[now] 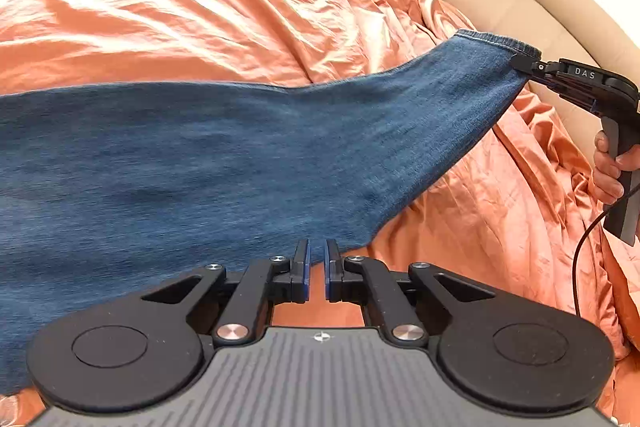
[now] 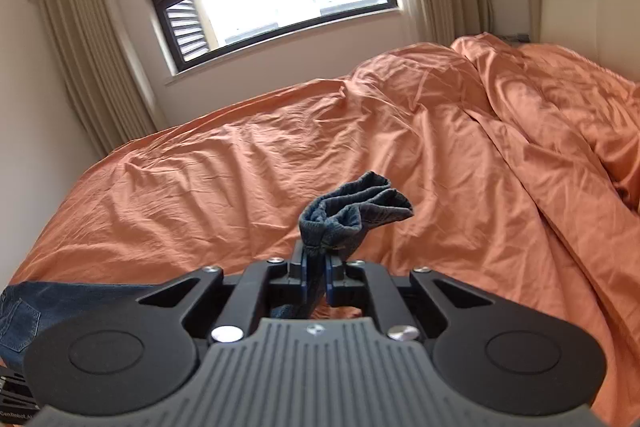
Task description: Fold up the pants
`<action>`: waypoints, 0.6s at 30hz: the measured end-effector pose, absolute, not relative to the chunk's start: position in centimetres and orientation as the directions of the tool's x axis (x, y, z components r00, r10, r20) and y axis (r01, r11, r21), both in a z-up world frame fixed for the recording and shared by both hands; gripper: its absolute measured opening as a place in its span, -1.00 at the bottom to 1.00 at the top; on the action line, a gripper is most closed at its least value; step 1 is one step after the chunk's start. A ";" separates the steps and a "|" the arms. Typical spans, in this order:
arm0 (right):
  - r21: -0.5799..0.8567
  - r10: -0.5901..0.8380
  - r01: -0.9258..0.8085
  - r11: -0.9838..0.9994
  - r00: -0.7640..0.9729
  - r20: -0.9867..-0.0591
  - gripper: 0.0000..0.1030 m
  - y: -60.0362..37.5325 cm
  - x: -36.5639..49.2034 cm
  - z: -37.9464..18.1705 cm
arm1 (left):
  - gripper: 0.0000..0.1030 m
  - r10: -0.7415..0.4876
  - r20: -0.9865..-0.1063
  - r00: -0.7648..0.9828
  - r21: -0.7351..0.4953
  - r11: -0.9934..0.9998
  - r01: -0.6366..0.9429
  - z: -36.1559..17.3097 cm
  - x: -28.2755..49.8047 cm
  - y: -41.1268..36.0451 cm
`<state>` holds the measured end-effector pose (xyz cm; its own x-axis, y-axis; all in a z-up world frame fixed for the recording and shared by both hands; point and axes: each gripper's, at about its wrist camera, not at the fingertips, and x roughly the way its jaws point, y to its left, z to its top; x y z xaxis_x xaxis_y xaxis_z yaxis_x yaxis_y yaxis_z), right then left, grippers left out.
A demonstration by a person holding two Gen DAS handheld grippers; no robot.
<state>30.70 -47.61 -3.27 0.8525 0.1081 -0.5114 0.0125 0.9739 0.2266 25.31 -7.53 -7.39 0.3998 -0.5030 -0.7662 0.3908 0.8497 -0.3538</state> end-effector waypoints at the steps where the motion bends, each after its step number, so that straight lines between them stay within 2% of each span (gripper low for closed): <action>1: 0.199 0.118 -0.018 0.980 0.858 -0.501 -0.94 -45.8 30.8 -2.1 | -0.91 -0.496 -0.760 0.419 -0.349 0.856 0.380 -6.9 25.1 -6.2; 5: 0.132 0.165 -0.115 0.985 0.860 -0.483 -0.94 -39.1 31.5 0.8 | -0.91 -0.482 -0.731 0.482 -0.366 0.874 0.320 -5.7 24.2 -1.0; 10: 0.108 0.249 -0.225 0.968 0.833 -0.493 -0.94 -30.5 32.6 1.2 | -0.91 -0.456 -0.713 0.532 -0.387 0.889 0.245 -5.2 23.2 4.4; 14: 0.140 0.327 -0.301 0.943 0.775 -0.541 -0.94 -23.8 32.8 -1.7 | -0.91 -0.443 -0.714 0.542 -0.408 0.893 0.192 -5.9 23.0 7.6; 18: 0.183 0.391 -0.360 0.915 0.674 -0.627 -0.95 -18.4 32.4 -7.6 | -0.91 -0.437 -0.718 0.542 -0.427 0.891 0.153 -6.9 23.3 9.7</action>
